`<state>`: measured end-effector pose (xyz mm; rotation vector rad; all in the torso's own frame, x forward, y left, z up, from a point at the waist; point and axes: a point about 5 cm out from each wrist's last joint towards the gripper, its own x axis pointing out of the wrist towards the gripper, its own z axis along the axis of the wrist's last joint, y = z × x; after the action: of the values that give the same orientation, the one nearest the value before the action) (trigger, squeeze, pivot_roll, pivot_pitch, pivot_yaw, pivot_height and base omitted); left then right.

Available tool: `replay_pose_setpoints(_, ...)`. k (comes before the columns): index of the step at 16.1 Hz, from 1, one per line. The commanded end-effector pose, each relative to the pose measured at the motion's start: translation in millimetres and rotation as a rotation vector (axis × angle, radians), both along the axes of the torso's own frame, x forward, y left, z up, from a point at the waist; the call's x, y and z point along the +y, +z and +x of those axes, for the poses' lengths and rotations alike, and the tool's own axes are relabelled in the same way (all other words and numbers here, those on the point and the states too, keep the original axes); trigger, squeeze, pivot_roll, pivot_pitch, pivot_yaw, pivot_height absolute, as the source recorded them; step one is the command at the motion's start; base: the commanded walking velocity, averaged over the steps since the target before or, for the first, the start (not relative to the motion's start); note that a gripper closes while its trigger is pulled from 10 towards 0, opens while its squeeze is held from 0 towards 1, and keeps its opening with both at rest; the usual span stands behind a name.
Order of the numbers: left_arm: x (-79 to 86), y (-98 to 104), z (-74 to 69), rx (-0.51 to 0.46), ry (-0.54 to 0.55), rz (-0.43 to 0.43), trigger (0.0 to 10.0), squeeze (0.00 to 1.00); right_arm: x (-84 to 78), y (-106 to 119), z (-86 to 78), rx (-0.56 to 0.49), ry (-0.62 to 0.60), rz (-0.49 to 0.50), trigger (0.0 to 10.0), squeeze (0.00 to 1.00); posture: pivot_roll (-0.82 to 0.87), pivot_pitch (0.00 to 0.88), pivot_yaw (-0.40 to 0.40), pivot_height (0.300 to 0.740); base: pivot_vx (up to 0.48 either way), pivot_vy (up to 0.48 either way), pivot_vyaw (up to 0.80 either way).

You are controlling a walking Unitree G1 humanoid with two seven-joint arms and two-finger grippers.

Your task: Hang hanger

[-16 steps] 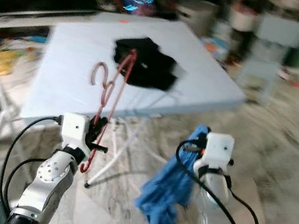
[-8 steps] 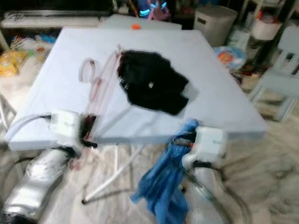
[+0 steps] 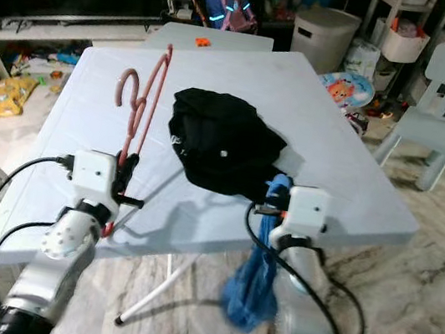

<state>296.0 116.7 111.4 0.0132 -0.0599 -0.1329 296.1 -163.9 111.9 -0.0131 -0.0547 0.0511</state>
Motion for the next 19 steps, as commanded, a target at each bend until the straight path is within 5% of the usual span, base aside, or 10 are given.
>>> replay_pose_setpoints(1,0.8,-12.5,-4.1,0.052,0.0,0.017,10.0,0.0,5.1,5.3,0.1,-0.034,0.026,-0.003,10.0,0.0,-0.04,0.0,0.041,0.74,0.0,0.0,0.56)
replay_pose_setpoints(10,-2.9,-13.1,-3.5,0.057,-0.02,0.013,10.0,0.0,4.3,5.6,-0.2,-0.038,0.019,-0.015,10.0,0.0,-0.05,0.0,0.047,0.74,0.0,0.0,0.77)
replay_pose_setpoints(19,-4.2,-13.8,-5.2,0.067,-0.055,-0.034,10.0,0.0,3.4,3.9,-1.6,-0.031,0.0,0.016,10.0,0.0,-0.05,0.0,0.053,0.74,0.0,0.0,0.04)
